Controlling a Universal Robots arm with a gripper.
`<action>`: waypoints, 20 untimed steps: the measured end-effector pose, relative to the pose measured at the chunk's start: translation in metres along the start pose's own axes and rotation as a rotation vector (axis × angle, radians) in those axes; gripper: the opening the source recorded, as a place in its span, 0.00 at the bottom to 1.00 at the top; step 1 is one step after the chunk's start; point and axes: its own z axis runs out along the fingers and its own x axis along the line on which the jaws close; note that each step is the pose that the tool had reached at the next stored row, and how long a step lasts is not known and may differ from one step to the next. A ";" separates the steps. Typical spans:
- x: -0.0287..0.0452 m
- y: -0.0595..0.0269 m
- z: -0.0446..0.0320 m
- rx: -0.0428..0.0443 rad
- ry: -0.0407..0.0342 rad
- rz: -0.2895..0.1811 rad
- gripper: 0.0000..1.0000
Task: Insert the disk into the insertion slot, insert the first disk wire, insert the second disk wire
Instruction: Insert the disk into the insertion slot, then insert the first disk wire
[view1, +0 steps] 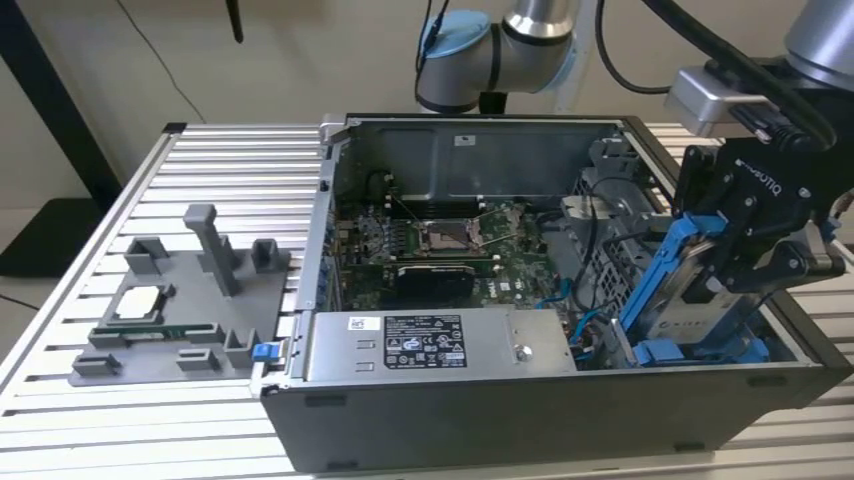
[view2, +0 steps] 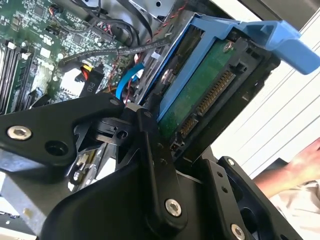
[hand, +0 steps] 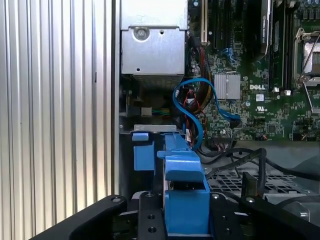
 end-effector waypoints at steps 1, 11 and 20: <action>-0.0001 -0.0001 0.0002 0.0002 -0.0003 0.000 1.00; 0.0000 0.0003 -0.0075 -0.0009 0.0000 0.000 1.00; -0.0043 0.0032 -0.0267 -0.0012 -0.0001 0.001 1.00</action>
